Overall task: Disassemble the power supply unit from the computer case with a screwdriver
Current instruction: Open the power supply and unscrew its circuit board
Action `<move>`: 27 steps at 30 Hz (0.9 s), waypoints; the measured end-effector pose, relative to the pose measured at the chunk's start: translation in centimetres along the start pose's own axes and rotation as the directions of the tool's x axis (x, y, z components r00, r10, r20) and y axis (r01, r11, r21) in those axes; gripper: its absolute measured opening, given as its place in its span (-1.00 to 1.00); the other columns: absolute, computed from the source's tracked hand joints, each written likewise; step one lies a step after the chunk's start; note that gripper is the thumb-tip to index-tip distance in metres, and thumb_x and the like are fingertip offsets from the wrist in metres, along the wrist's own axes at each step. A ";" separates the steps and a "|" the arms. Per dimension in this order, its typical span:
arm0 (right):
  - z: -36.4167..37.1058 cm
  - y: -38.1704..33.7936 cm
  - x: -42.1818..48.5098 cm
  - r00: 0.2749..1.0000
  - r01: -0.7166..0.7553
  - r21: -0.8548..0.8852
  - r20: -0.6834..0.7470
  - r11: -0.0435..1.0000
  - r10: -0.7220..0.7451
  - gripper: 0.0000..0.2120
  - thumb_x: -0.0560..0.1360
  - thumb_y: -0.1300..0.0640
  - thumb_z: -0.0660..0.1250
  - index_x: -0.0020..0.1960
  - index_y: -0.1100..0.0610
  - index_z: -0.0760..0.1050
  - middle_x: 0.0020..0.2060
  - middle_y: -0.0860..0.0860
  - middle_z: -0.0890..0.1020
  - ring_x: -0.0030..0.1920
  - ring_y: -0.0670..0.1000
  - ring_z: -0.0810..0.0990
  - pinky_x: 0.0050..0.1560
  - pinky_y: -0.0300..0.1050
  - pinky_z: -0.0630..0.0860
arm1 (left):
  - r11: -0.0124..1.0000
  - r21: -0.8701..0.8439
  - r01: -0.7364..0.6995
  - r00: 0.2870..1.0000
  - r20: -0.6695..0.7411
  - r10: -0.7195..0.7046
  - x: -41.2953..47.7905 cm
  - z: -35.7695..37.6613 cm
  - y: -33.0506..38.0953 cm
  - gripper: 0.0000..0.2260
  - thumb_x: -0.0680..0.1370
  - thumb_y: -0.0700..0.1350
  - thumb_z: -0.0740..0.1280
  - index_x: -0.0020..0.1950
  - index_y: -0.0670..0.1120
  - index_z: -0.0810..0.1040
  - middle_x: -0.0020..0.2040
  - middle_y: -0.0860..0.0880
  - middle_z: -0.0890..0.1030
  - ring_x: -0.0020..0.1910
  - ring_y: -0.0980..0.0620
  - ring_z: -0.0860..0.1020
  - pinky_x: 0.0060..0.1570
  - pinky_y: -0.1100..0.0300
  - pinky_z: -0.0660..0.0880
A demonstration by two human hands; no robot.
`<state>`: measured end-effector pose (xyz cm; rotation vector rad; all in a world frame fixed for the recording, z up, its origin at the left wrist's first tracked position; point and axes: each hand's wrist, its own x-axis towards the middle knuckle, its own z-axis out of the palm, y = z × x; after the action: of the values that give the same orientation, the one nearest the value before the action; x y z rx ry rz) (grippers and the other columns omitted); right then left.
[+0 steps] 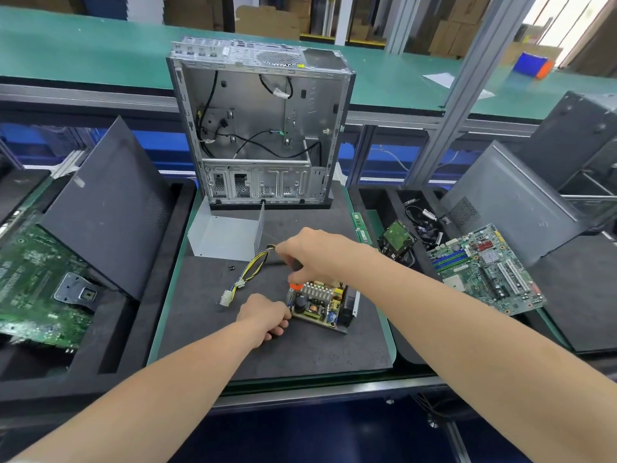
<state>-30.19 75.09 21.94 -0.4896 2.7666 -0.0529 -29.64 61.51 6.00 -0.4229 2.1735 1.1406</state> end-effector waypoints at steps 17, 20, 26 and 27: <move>1.2 -0.8 -0.3 0.987 -0.106 0.053 -0.115 0.993 0.111 -0.80 0.58 0.00 0.36 -0.04 0.11 0.43 -0.19 0.04 0.52 -0.17 0.19 0.55 -0.32 -0.08 0.38 | 0.999 -0.041 0.010 1.000 0.000 -0.010 0.1 0.1 -0.1 -0.94 0.49 -0.15 0.46 -0.14 -0.11 0.72 -0.35 -0.01 0.72 -0.39 0.05 0.64 -0.39 0.22 0.48; 1.0 -0.1 -0.6 0.995 -0.036 0.136 -0.090 0.990 0.049 -0.83 0.46 0.16 0.44 0.01 0.07 0.51 -0.19 -0.07 0.53 -0.10 0.09 0.57 -0.32 -0.11 0.42 | 0.999 -0.049 0.014 1.000 0.007 -0.014 0.3 0.0 -0.2 -0.95 0.47 -0.15 0.49 -0.15 -0.12 0.72 -0.34 -0.02 0.73 -0.40 0.07 0.64 -0.41 0.24 0.47; 1.2 -0.5 -1.1 0.988 -0.043 0.109 -0.141 0.993 0.058 -0.74 0.48 0.03 0.43 0.09 0.10 0.47 -0.13 0.00 0.47 -0.04 0.14 0.57 -0.14 0.04 0.56 | 0.999 -0.047 0.012 1.000 0.019 -0.011 0.4 -0.1 -0.1 -0.95 0.45 -0.17 0.50 -0.15 -0.13 0.73 -0.33 -0.03 0.73 -0.41 0.07 0.65 -0.42 0.25 0.48; 1.4 -0.8 -1.2 0.980 -0.094 0.004 -0.174 0.996 0.093 -0.70 0.53 -0.09 0.38 0.07 0.12 0.45 -0.17 0.01 0.43 -0.09 0.18 0.58 -0.21 0.02 0.51 | 0.999 -0.047 0.012 1.000 0.020 -0.011 0.4 -0.1 -0.2 -0.95 0.45 -0.17 0.50 -0.14 -0.14 0.73 -0.33 -0.03 0.73 -0.40 0.07 0.65 -0.41 0.24 0.49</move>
<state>-28.40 74.74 21.02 -0.3714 2.9580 -0.0712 -29.92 61.32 5.66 -0.4419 2.1281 1.1866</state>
